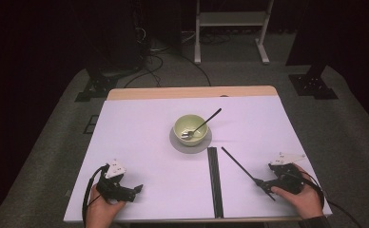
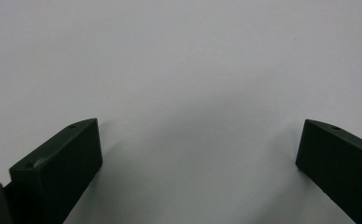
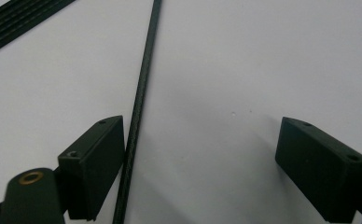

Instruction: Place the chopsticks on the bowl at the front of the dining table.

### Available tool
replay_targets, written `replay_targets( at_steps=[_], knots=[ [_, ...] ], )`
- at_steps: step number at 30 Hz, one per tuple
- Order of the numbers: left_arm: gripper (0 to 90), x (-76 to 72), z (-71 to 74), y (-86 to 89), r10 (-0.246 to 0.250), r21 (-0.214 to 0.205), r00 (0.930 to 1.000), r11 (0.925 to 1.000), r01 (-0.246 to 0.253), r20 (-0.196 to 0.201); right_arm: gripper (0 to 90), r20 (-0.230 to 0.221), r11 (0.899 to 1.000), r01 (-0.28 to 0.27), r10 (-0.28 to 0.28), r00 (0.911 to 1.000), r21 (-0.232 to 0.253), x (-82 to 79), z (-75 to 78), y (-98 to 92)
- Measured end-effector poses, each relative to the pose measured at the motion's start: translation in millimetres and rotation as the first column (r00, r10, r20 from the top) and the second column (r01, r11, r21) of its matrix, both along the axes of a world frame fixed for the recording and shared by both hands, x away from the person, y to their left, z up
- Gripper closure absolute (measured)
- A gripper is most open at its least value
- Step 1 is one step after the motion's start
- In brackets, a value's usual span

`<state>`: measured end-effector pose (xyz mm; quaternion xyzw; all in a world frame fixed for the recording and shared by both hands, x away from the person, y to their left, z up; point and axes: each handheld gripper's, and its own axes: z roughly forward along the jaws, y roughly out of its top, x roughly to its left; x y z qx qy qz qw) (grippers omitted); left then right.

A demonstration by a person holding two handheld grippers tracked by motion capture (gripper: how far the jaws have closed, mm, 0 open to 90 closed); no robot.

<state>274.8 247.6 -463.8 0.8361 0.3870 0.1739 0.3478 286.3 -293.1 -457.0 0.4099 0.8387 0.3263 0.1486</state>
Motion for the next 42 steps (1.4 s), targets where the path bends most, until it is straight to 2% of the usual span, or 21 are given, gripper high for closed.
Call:
replay_targets(
  at_steps=[21, 35, 38, 42],
  knots=[
    [0.0, 0.0, 0.0, 0.0, 0.0, 0.0, 1.0, 1.0, 0.0, 0.0, 14.7, 0.004, 0.999, 0.043, -0.043, 0.9991, -0.002, 8.3, -0.1, -16.2],
    [0.0, 0.0, 0.0, 0.0, 0.0, -0.001, 1.0, 1.0, 0.0, 0.0, 14.6, 0.013, 0.999, 0.04, -0.039, 0.9991, -0.013, 8.8, -0.8, -17.1],
    [0.0, 0.0, 0.0, 0.0, 0.0, -0.001, 1.0, 1.0, 0.0, 0.0, 20.9, 0.02, 1.0, 0.029, -0.029, 0.9994, -0.006, 8.7, 0.4, -17.3],
    [0.0, 0.0, -0.1, 0.0, 0.0, -0.001, 1.0, 1.0, 0.0, 0.0, 22.0, 0.034, 1.0, 0.03, -0.03, 0.999, 0.006, 8.2, 3.5, -16.8]
  ],
)
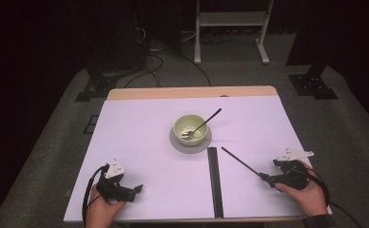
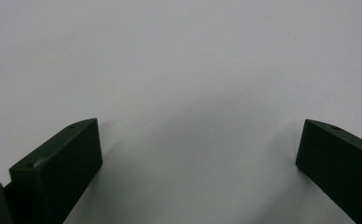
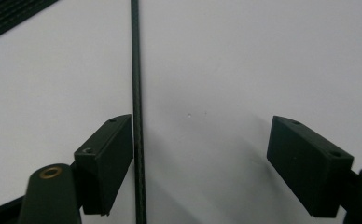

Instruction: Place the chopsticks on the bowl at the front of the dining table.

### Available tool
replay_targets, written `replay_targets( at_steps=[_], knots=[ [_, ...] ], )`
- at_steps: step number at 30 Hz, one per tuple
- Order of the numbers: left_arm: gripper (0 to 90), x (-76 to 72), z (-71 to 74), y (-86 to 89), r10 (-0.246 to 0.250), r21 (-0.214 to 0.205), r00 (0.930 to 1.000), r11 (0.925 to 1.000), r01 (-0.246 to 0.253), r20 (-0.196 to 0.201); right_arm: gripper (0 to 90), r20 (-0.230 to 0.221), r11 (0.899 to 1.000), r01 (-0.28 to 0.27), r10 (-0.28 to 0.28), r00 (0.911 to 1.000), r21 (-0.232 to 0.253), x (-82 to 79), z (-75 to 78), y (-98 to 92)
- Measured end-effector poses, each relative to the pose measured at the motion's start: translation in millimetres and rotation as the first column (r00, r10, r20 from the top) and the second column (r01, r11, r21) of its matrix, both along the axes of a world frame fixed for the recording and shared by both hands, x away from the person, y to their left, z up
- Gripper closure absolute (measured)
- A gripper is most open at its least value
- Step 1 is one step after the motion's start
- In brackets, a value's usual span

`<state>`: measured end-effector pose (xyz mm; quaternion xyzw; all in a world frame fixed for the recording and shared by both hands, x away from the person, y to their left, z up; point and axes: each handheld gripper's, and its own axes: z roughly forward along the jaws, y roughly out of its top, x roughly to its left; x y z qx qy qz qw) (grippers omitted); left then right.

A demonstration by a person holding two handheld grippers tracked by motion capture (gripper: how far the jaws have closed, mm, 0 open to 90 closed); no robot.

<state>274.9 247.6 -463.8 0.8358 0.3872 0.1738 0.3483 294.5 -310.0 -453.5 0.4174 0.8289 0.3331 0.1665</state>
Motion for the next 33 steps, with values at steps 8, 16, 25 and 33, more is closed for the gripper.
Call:
replay_targets(
  at_steps=[8, 16, 25, 33],
  knots=[
    [0.0, 0.0, 0.0, 0.0, 0.0, 0.001, 1.0, 1.0, 0.0, 0.0, 27.3, 0.006, 0.999, -0.007, 0.007, 1.0, 0.037, 0.8, 4.3, 1.0],
    [0.0, 0.0, 0.1, 0.1, -0.001, 0.001, 1.0, 1.0, 0.001, 0.0, 32.0, 0.006, 0.999, -0.027, 0.027, 0.9996, 0.045, 3.2, 6.7, 5.3],
    [0.0, 0.0, 0.0, 0.0, 0.0, 0.0, 1.0, 1.0, 0.0, 0.0, 37.6, 0.017, 0.997, -0.051, 0.05, 0.9986, 0.051, 7.4, 10.2, 13.0],
    [0.0, 0.0, 0.0, 0.0, 0.0, 0.0, 1.0, 1.0, 0.0, 0.0, 43.2, 0.02, 0.996, -0.067, 0.066, 0.9976, 0.06, 10.2, 13.0, 17.3]
  ],
)
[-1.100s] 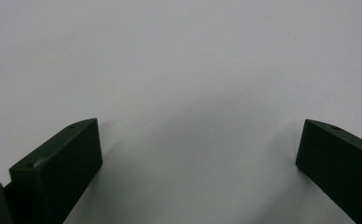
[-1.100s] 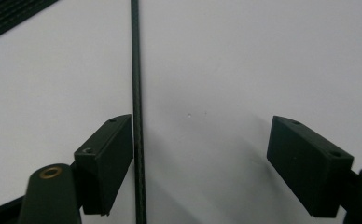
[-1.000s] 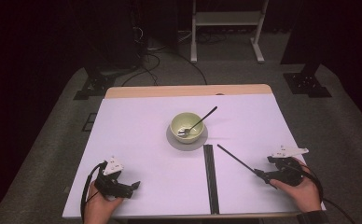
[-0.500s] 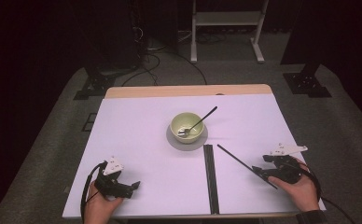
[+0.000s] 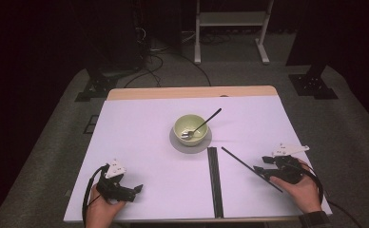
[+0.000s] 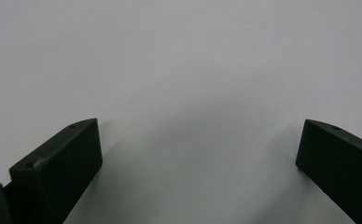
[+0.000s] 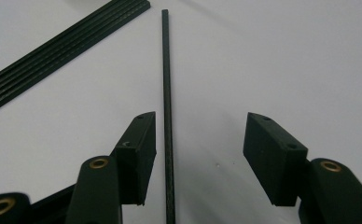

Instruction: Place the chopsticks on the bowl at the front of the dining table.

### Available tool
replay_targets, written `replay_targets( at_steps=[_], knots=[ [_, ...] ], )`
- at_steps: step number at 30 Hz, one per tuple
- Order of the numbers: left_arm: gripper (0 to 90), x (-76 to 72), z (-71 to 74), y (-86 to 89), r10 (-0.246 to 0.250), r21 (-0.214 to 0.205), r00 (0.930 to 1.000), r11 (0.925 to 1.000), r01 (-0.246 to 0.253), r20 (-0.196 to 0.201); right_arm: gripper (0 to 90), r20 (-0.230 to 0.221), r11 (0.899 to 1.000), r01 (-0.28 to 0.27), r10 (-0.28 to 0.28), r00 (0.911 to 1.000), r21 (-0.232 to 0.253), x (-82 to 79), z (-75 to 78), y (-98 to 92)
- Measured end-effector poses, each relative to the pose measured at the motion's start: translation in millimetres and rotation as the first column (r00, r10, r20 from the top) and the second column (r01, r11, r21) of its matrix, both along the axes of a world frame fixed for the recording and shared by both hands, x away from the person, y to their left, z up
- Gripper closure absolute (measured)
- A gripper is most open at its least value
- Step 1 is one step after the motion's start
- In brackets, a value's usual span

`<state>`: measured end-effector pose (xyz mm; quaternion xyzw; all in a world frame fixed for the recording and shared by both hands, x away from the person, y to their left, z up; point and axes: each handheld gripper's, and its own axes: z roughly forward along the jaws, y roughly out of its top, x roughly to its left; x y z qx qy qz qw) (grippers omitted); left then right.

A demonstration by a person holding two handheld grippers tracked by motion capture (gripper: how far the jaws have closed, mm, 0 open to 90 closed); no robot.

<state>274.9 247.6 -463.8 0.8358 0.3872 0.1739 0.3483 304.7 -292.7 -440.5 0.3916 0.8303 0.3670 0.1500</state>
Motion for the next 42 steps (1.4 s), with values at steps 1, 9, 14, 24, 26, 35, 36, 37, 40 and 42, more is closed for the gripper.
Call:
replay_targets(
  at_steps=[1, 9, 14, 24, 26, 35, 36, 37, 40, 42],
  knots=[
    [0.0, 0.0, 0.0, 0.0, 0.0, 0.0, 1.0, 1.0, 0.0, 0.0, 43.7, 0.0, 1.0, -0.002, 0.002, 1.0, 0.001, 0.5, 0.4, 0.8],
    [0.0, 0.0, 0.0, 0.0, 0.0, 0.001, 1.0, 1.0, 0.0, 0.0, 47.7, -0.001, 0.999, -0.032, 0.032, 0.9995, -0.005, 5.3, 1.4, 8.4],
    [0.0, 0.0, 0.0, 0.0, 0.0, 0.001, 1.0, 1.0, 0.0, 0.0, 49.6, -0.002, 0.999, -0.04, 0.04, 0.9992, -0.002, 7.6, 2.2, 12.0],
    [0.0, 0.0, 0.0, 0.0, 0.0, 0.001, 1.0, 1.0, 0.0, 0.0, 52.6, -0.002, 0.999, -0.049, 0.049, 0.9988, 0.014, 14.0, 3.4, 18.2],
    [0.0, 0.0, -0.1, 0.0, 0.0, 0.0, 1.0, 1.0, 0.0, 0.0, 53.0, -0.003, 0.999, -0.051, 0.051, 0.9987, 0.013, 15.4, 3.8, 20.1],
    [0.0, 0.0, 0.0, 0.0, 0.0, 0.0, 1.0, 1.0, 0.0, 0.0, 56.2, -0.01, 0.997, -0.072, 0.072, 0.9974, 0.006, 22.9, 2.9, 30.1],
    [0.0, 0.0, 0.0, 0.0, 0.0, 0.0, 1.0, 1.0, 0.0, 0.0, 56.8, -0.013, 0.997, -0.071, 0.071, 0.9974, 0.006, 23.6, 2.8, 31.2],
    [0.0, 0.0, 0.0, 0.0, 0.0, 0.001, 1.0, 1.0, 0.0, 0.0, 57.2, -0.013, 0.997, -0.072, 0.072, 0.9973, 0.005, 24.6, 2.6, 32.1],
    [0.0, 0.0, 0.0, 0.0, 0.0, 0.001, 1.0, 1.0, 0.0, 0.0, 58.9, -0.017, 0.997, -0.077, 0.077, 0.9969, 0.006, 27.1, 2.5, 34.9],
    [0.0, 0.0, 0.0, 0.0, 0.0, 0.0, 1.0, 1.0, 0.0, 0.0, 60.3, -0.021, 0.997, -0.078, 0.078, 0.9968, 0.007, 29.1, 1.5, 36.4]
  ],
)
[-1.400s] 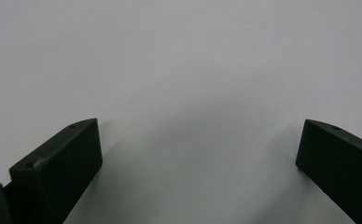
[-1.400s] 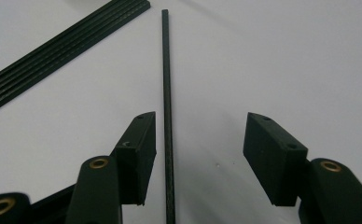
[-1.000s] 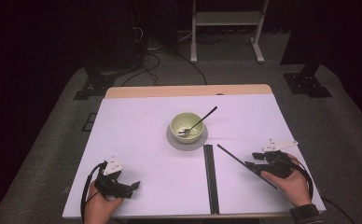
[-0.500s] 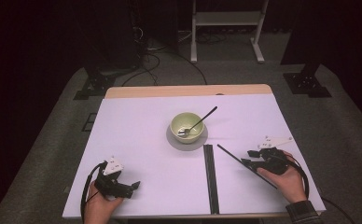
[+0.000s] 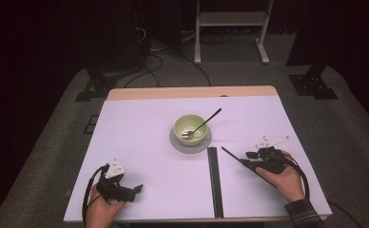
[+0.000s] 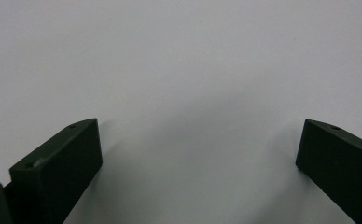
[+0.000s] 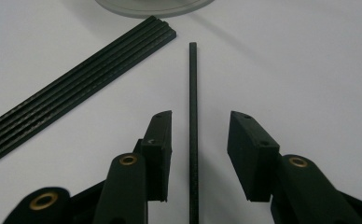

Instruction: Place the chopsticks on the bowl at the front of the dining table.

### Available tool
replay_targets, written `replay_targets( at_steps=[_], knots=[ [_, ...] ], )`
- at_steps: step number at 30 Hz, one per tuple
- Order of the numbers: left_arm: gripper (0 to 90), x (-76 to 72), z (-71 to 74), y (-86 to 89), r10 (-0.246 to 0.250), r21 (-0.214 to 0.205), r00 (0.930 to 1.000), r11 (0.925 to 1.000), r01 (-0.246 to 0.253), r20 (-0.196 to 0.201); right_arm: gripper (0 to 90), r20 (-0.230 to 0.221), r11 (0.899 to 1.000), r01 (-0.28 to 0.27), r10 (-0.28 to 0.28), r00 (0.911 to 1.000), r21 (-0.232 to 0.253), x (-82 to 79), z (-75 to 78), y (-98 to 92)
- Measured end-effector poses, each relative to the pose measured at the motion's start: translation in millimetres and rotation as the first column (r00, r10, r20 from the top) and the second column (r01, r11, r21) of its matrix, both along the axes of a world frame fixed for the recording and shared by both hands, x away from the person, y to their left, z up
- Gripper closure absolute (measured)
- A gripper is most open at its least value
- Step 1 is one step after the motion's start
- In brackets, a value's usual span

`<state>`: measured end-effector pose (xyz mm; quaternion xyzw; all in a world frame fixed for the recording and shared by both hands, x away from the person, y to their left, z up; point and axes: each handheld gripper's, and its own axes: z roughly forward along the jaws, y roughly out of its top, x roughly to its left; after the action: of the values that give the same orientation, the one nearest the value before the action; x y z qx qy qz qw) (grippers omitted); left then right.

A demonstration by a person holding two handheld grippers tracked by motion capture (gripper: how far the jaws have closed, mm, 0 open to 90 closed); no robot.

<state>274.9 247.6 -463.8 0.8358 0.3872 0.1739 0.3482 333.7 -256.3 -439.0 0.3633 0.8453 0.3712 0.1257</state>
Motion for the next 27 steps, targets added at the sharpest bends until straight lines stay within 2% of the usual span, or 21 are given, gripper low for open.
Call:
replay_targets(
  at_steps=[7, 27],
  knots=[
    [0.0, 0.0, -0.1, 0.0, 0.0, 0.0, 1.0, 1.0, 0.0, 0.0, 63.9, -0.015, 1.0, -0.006, 0.006, 0.9999, -0.007, 5.7, -4.2, 2.5],
    [0.0, 0.0, 0.0, 0.0, 0.0, 0.0, 1.0, 1.0, 0.0, 0.0, 77.4, -0.058, 1.0, -0.011, 0.009, 0.9983, -0.025, 9.0, -12.1, 4.1]
  ],
)
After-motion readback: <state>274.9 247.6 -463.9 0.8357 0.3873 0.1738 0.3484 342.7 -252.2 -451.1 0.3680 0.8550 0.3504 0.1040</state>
